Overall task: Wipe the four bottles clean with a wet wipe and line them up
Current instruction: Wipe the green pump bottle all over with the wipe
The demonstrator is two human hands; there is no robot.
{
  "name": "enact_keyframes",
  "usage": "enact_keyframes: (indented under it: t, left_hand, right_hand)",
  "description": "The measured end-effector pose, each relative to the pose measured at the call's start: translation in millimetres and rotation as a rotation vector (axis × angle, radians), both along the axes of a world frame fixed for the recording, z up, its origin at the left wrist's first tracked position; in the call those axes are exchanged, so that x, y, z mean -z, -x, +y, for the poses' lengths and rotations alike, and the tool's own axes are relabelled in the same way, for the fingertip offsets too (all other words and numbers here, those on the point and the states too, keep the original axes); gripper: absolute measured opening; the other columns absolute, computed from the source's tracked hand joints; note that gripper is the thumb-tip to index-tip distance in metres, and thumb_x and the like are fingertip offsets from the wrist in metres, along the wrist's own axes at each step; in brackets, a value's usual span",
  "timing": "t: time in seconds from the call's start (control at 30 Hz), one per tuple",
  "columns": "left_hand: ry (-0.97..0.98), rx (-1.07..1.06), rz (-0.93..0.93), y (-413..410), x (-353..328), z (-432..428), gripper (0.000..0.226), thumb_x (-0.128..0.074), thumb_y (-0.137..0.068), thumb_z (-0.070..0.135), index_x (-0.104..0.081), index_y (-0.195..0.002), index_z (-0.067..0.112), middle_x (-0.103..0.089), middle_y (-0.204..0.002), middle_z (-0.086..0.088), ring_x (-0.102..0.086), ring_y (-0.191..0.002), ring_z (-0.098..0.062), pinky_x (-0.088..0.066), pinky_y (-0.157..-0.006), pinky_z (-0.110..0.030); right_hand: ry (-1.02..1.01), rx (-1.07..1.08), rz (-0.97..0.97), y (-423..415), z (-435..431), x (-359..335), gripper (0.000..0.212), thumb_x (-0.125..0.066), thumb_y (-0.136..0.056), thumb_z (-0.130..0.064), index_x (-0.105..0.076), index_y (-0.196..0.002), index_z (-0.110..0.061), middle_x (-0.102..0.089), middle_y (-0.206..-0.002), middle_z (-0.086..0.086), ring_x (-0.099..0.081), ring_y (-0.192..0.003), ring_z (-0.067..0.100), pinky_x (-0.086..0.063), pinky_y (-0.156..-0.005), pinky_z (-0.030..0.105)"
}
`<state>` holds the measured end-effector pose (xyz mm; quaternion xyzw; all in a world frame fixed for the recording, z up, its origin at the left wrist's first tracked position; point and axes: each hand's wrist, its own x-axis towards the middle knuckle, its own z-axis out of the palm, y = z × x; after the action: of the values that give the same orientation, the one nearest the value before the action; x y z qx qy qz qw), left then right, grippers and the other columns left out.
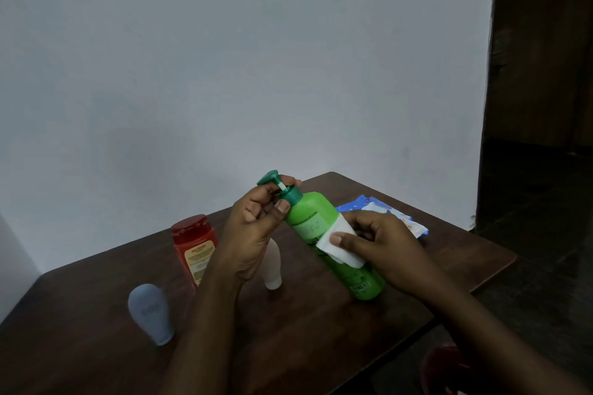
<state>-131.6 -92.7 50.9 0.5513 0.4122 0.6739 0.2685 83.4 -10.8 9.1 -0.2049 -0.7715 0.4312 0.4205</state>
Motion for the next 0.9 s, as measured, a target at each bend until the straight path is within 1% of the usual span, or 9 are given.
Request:
enact_keyframes:
  t: [0.07,0.23,0.33,0.47,0.53,0.6,0.7,0.8,0.9]
  left_hand:
    - [0.006,0.004,-0.011,0,1,0,0.037,-0.059,-0.094,0.008,-0.064,-0.13,0.005,-0.071,-0.133,-0.01,-0.06,-0.134,-0.034,-0.047,-0.114,-0.05]
    - [0.013,0.033,-0.047,-3,1,0,0.041,-0.061,-0.091,0.009,-0.063,-0.132,0.006,-0.072,-0.133,-0.011,-0.063,-0.132,-0.031,-0.049,-0.113,-0.042]
    - [0.01,0.024,-0.044,-6,0,0,0.045,-0.068,-0.085,0.004,-0.064,-0.13,0.007,-0.073,-0.129,-0.014,-0.065,-0.128,-0.034,-0.052,-0.109,-0.043]
    - [-0.017,-0.015,-0.053,-9,-1,-1,0.043,-0.071,-0.081,0.002,-0.067,-0.124,0.008,-0.076,-0.123,-0.014,-0.071,-0.119,-0.028,-0.057,-0.103,-0.037]
    - [-0.03,-0.047,-0.083,-10,0,0,0.041,-0.071,-0.081,0.002,-0.068,-0.121,0.008,-0.078,-0.117,-0.011,-0.073,-0.113,-0.023,-0.058,-0.098,-0.036]
    - [-0.027,-0.083,-0.134,-9,1,2,0.035,-0.071,-0.086,-0.003,-0.069,-0.119,0.009,-0.08,-0.112,-0.007,-0.073,-0.109,-0.02,-0.06,-0.094,-0.034]
    - [-0.027,-0.119,-0.243,-7,2,4,0.033,-0.06,-0.094,-0.011,-0.068,-0.119,0.009,-0.08,-0.11,-0.006,-0.074,-0.108,-0.02,-0.062,-0.091,-0.035]
    - [-0.066,-0.124,-0.363,-4,-1,4,0.03,-0.061,-0.092,-0.007,-0.067,-0.117,0.009,-0.079,-0.107,-0.006,-0.075,-0.105,-0.02,-0.062,-0.089,-0.036]
    - [-0.096,-0.118,-0.412,-5,-5,4,0.029,-0.066,-0.085,0.001,-0.068,-0.113,0.01,-0.079,-0.106,-0.006,-0.075,-0.104,-0.021,-0.065,-0.085,-0.035]
  right_hand:
    - [-0.019,0.005,-0.094,-11,4,12,0.028,-0.072,-0.083,-0.046,-0.074,-0.105,-0.029,-0.078,-0.099,-0.004,-0.074,-0.093,0.018,-0.057,-0.084,0.056]
    - [0.048,-0.024,-0.206,-37,12,37,0.038,-0.077,-0.078,-0.043,-0.074,-0.111,-0.025,-0.077,-0.106,-0.006,-0.073,-0.099,0.016,-0.056,-0.089,0.054]
    - [0.037,0.028,-0.254,-47,12,44,0.031,-0.081,-0.081,-0.028,-0.075,-0.112,-0.025,-0.077,-0.105,-0.012,-0.072,-0.098,0.008,-0.058,-0.089,0.043]
    - [-0.124,0.191,-0.361,-62,16,51,0.011,-0.073,-0.09,-0.022,-0.075,-0.092,-0.033,-0.075,-0.084,-0.016,-0.07,-0.075,0.001,-0.056,-0.07,0.029]
    - [-0.139,0.301,-0.315,-65,16,54,0.015,-0.069,-0.092,-0.022,-0.074,-0.085,-0.035,-0.074,-0.078,-0.016,-0.068,-0.07,0.002,-0.05,-0.061,0.02]
    - [0.081,0.359,-0.064,-63,14,56,0.014,-0.068,-0.093,-0.015,-0.077,-0.088,-0.025,-0.077,-0.078,-0.008,-0.069,-0.068,0.005,-0.049,-0.057,0.017]
    - [0.584,0.357,0.367,-55,10,51,0.014,-0.062,-0.096,-0.009,-0.074,-0.103,-0.008,-0.078,-0.091,0.01,-0.073,-0.079,0.02,-0.056,-0.059,0.027]
    - [0.877,0.337,0.525,-44,1,45,0.018,-0.052,-0.1,-0.004,-0.069,-0.104,-0.006,-0.076,-0.093,0.013,-0.071,-0.08,0.026,-0.059,-0.062,0.033]
    - [1.057,0.291,0.557,-30,-10,41,0.023,-0.046,-0.101,-0.003,-0.066,-0.111,0.0,-0.077,-0.09,0.015,-0.07,-0.081,0.028,-0.057,-0.076,0.042]
